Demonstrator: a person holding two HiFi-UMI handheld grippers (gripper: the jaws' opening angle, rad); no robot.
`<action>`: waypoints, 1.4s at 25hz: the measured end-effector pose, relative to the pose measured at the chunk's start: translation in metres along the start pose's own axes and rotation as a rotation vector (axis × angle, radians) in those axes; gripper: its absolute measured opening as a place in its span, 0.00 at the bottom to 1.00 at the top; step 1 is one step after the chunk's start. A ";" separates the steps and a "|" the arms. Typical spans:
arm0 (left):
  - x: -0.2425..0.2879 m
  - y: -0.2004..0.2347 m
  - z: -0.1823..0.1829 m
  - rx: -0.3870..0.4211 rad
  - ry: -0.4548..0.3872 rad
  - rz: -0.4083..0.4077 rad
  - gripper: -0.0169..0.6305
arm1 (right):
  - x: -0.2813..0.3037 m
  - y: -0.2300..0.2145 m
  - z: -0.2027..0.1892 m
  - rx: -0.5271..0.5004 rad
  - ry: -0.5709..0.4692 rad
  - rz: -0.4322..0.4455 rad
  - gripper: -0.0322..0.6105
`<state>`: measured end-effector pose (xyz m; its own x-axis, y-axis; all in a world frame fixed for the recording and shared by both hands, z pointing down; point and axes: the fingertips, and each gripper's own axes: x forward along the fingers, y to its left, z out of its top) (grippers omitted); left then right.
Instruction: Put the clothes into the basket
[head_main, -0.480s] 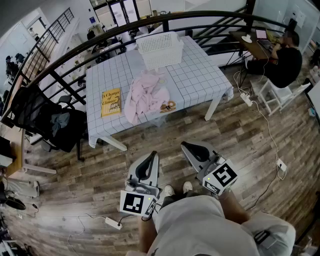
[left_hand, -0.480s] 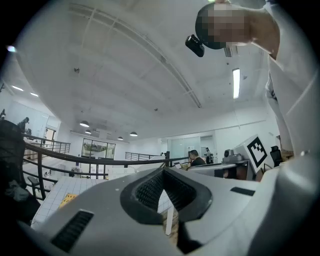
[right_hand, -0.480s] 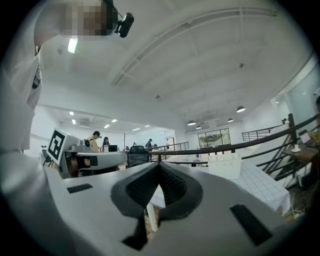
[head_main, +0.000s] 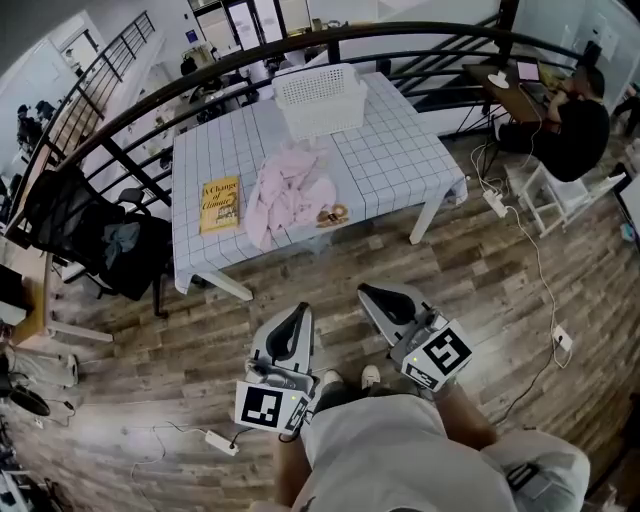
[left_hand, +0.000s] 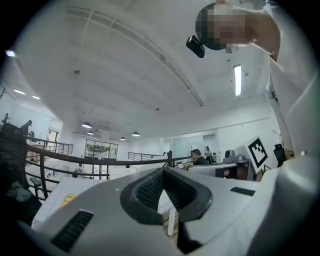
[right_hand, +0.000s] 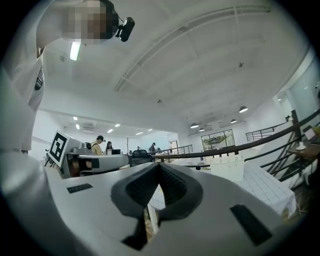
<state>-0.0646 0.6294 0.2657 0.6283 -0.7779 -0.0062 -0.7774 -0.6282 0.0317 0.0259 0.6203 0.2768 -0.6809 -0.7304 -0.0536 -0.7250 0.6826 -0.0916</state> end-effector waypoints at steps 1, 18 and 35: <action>0.001 0.000 0.000 0.001 -0.002 0.001 0.03 | 0.000 -0.002 -0.001 -0.003 0.001 -0.002 0.07; 0.048 0.075 -0.023 -0.018 -0.001 -0.001 0.03 | 0.074 -0.041 -0.021 -0.008 0.043 -0.033 0.07; 0.097 0.134 -0.027 -0.032 0.009 -0.090 0.03 | 0.137 -0.071 -0.035 -0.031 0.107 -0.109 0.08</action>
<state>-0.1065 0.4702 0.2960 0.6960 -0.7180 -0.0012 -0.7165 -0.6947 0.0630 -0.0193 0.4728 0.3106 -0.6040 -0.7946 0.0618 -0.7969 0.6011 -0.0597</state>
